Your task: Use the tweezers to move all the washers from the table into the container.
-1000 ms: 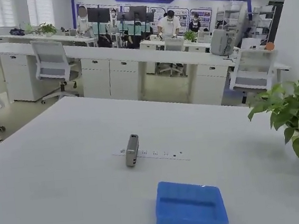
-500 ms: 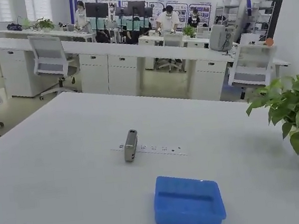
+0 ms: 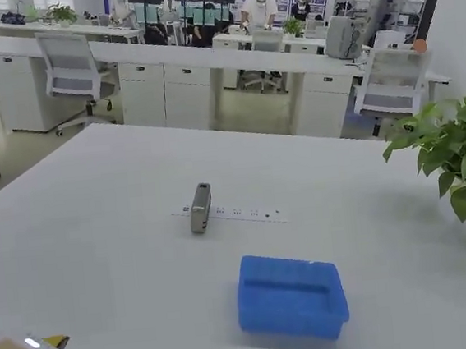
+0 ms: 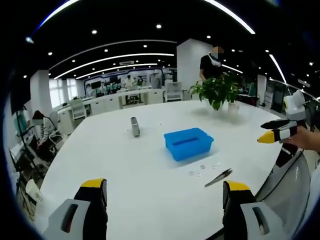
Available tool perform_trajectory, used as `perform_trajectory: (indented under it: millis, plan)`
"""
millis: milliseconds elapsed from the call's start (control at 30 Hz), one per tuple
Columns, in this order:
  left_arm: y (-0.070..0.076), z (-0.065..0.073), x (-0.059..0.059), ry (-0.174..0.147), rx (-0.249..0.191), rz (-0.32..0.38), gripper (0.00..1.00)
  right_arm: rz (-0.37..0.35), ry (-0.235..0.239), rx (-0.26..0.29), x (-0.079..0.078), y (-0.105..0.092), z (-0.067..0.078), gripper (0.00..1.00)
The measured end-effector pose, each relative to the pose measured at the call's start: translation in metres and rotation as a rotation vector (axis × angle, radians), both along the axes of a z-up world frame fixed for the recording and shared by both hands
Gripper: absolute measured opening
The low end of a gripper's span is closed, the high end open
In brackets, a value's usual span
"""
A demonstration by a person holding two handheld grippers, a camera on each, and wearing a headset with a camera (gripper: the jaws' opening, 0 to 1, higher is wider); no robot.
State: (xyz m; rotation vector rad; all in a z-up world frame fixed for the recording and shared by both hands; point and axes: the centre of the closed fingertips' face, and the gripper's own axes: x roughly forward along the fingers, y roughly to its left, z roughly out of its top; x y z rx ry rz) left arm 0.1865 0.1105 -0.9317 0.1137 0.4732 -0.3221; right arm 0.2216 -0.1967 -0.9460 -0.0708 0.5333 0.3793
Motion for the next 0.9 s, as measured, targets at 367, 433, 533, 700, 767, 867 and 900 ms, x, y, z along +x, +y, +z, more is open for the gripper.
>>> perform_trajectory:
  millis: [367,433,533,700,767,867,900]
  plan:
    - [-0.023,0.002,0.014,-0.009,-0.008,-0.117,0.90,0.012,0.023,-0.023,-0.001,0.004,-0.012,0.95]
    - [-0.028,-0.001,0.018,0.011,-0.002,-0.145,0.91,0.013,0.039,-0.026,-0.003,0.004,-0.015,0.94]
    - [-0.038,-0.009,0.020,0.047,0.031,-0.227,0.85,0.016,0.037,-0.042,-0.009,0.006,-0.018,0.92]
    - [-0.057,-0.022,0.024,0.103,0.076,-0.357,0.81,0.015,-0.007,-0.114,-0.008,0.003,-0.016,0.91]
    - [-0.064,-0.026,0.026,0.117,0.090,-0.398,0.78,0.013,-0.014,-0.127,-0.008,0.003,-0.016,0.91]
    - [-0.077,-0.034,0.028,0.146,0.102,-0.486,0.74,0.010,-0.008,-0.130,-0.008,0.001,-0.018,0.90]
    - [-0.081,-0.037,0.028,0.160,0.109,-0.511,0.71,0.012,-0.009,-0.132,-0.008,0.001,-0.018,0.90]
